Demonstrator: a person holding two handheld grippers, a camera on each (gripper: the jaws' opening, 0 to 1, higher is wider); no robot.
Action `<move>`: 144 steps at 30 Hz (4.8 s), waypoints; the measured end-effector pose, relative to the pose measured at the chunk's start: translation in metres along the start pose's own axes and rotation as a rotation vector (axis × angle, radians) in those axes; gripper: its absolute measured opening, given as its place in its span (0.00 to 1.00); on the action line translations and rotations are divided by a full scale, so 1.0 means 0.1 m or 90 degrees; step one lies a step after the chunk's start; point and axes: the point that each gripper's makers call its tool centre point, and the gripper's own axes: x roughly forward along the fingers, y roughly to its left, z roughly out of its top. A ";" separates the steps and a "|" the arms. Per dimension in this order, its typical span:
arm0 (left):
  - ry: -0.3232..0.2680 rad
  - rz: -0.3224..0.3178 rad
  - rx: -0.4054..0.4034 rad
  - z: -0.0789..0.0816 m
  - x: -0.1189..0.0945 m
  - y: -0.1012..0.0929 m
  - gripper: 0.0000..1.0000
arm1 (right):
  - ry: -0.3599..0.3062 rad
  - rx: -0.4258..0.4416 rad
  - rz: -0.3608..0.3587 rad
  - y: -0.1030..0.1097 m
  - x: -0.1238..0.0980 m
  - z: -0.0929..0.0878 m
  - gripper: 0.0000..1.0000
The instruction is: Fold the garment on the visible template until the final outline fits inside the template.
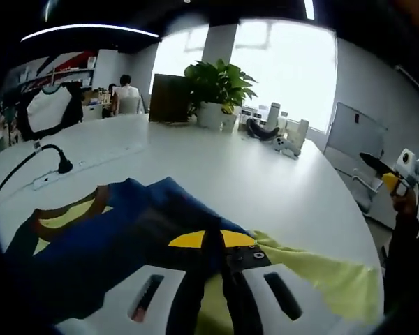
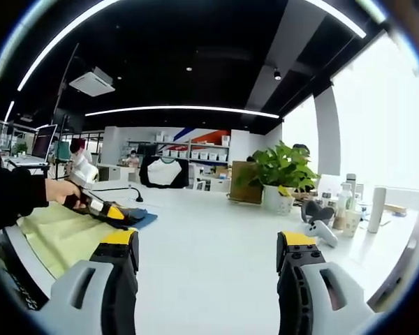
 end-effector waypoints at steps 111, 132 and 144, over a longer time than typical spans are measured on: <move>-0.271 0.173 0.106 0.13 -2.63 -0.29 0.99 | 0.081 -0.114 0.230 1.39 1.01 0.01 0.68; -0.281 0.195 0.094 -0.03 -2.75 -0.40 0.97 | 0.200 -0.164 0.327 2.06 1.66 -0.52 0.51; -0.289 0.218 0.087 -0.17 -2.86 -0.47 0.97 | 0.269 -0.155 0.346 2.16 1.93 -0.84 0.27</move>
